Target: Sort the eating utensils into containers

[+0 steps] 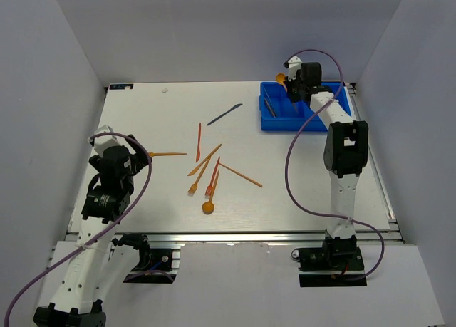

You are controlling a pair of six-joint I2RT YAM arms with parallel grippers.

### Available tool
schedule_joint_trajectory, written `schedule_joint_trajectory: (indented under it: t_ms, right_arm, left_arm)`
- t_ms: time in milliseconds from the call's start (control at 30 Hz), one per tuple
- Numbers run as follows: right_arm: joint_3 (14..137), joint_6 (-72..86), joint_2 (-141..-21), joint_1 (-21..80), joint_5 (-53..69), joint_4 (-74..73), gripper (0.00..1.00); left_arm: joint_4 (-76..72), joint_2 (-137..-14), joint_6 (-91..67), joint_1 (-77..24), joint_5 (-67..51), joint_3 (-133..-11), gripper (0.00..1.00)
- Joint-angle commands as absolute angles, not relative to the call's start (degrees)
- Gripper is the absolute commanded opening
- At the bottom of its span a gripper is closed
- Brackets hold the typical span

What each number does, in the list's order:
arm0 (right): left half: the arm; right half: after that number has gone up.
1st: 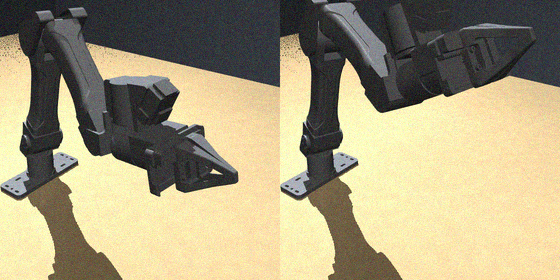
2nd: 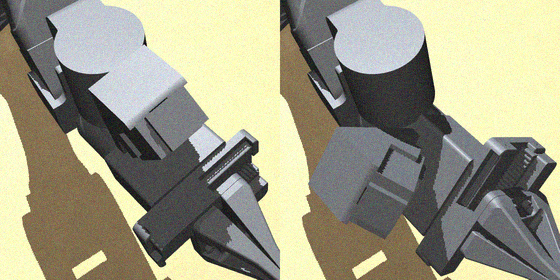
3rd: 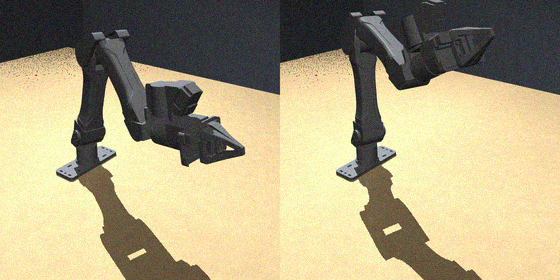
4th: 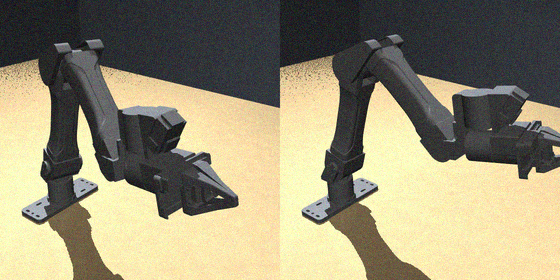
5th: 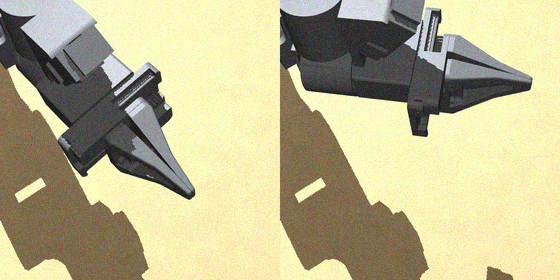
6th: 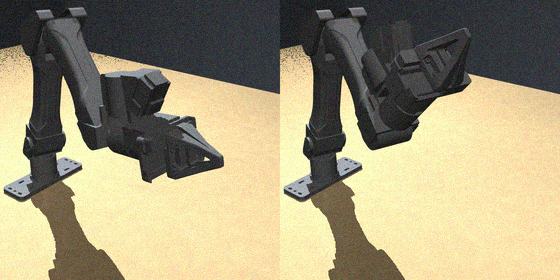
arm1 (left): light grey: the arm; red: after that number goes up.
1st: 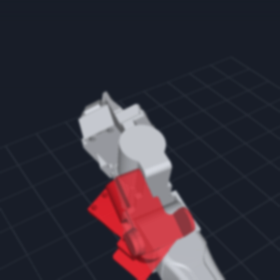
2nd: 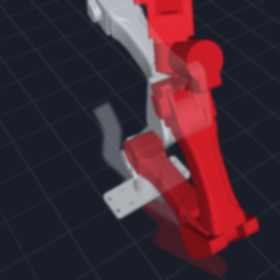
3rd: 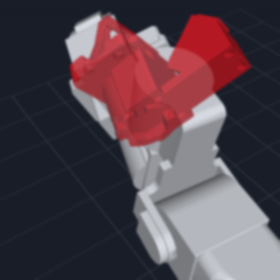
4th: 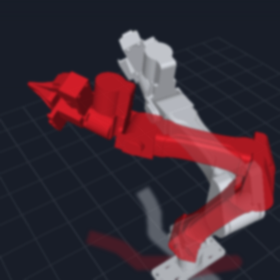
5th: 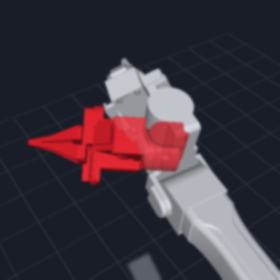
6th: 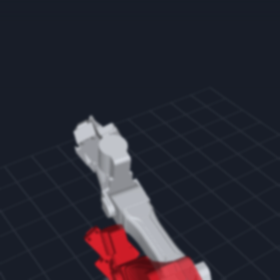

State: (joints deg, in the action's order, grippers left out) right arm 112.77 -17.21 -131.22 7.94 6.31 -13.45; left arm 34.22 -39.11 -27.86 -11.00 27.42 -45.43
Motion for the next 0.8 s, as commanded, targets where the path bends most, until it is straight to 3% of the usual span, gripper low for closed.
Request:
schedule_joint_trajectory:
  t_ms: [0, 33, 200, 267, 300, 333, 600, 667, 767]
  right_arm:
    - [109.88, -17.67, -127.1, 7.91, 6.86, -9.23, 0.07]
    - [108.3, -17.32, -126.39, 7.74, 6.68, -8.79, 0.15]
    - [108.72, -16.61, -125.16, 7.47, 4.66, -11.5, 0.23]
    - [109.16, -16.35, -125.16, 7.38, 3.26, -11.95, 0.37]
    - [109.51, -16.17, -125.16, 7.38, 3.08, -12.3, 0.5]
    - [109.95, -16.08, -125.07, 7.38, 2.82, -13.35, 0.87]
    - [111.71, -11.17, -118.84, 8.87, -0.42, -15.73, 0.89]
    - [108.31, -4.87, -111.3, 18.15, -16.88, -20.72, 0.89]
    - [97.17, 2.68, -104.09, 23.71, -12.88, -19.71, 0.89]
  left_arm:
    - [33.49, -38.94, -27.33, -11.25, 27.25, -45.26, 0.98]
    - [33.49, -38.85, -27.33, -11.25, 27.16, -45.26, 0.98]
    - [33.57, -38.23, -27.33, -11.34, 27.25, -45.26, 0.98]
    - [33.49, -37.97, -27.33, -11.25, 27.25, -45.26, 0.98]
    - [33.49, -37.97, -27.33, -11.25, 27.16, -45.26, 0.98]
    - [33.49, -37.88, -27.33, -11.34, 27.25, -45.26, 0.98]
    - [33.49, -37.62, -27.42, -11.25, 27.42, -45.26, 0.98]
    - [33.66, -37.88, -27.6, -11.34, 27.95, -45.35, 0.98]
    - [33.84, -37.97, -27.86, -11.25, 28.56, -45.35, 0.98]
